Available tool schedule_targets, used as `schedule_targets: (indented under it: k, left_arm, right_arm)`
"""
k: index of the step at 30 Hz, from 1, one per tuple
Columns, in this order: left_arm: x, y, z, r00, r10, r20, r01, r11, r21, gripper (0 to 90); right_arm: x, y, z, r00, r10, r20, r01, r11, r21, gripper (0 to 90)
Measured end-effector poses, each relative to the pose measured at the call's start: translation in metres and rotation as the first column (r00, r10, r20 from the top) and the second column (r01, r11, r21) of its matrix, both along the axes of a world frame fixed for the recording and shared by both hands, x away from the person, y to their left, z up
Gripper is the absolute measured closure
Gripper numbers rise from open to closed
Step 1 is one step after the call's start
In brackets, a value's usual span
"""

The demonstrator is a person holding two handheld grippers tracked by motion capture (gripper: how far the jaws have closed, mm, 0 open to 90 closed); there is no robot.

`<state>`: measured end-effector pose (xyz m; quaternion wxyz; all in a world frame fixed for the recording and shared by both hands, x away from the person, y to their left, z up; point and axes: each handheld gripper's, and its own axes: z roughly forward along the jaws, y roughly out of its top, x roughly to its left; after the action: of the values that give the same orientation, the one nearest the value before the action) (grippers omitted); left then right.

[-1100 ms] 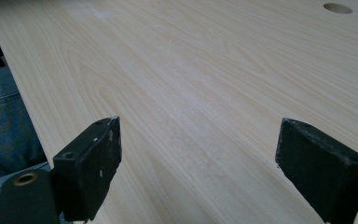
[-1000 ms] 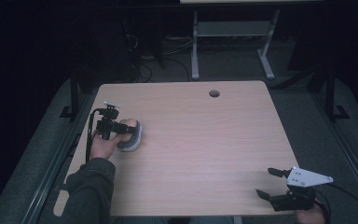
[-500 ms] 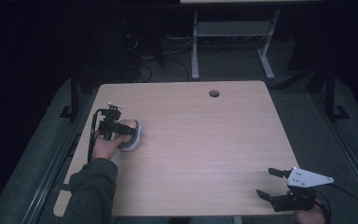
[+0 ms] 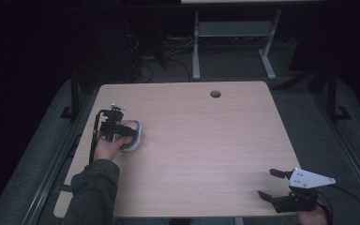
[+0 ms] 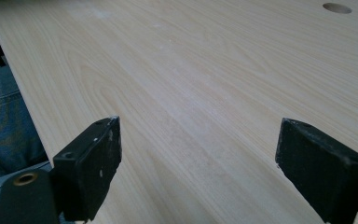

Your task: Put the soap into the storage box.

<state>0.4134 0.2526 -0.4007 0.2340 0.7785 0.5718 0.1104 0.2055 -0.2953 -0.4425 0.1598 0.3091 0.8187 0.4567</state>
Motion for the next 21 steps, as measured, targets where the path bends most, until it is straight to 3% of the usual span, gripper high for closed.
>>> schedule_targets:
  k: [7,12,21]
  left_arm:
    - [-0.001,-0.001,-0.001,1.0000,-0.003,-0.009,0.003,0.9999,0.017,31.5]
    - [-0.003,-0.002,0.005,0.9995,-0.011,0.029,0.011,0.9999,-0.010,33.5]
    - [-0.009,-0.001,0.011,0.9985,-0.012,0.053,0.014,0.9990,-0.043,30.5]
  right_arm:
    - [0.000,0.000,0.000,1.0000,0.000,-0.001,0.000,1.000,-0.001,13.8]
    - [0.000,0.000,0.000,1.0000,0.000,0.000,0.000,1.000,-0.001,13.8]
    - [0.000,0.002,0.000,1.0000,0.002,0.000,-0.002,1.000,-0.005,13.8]
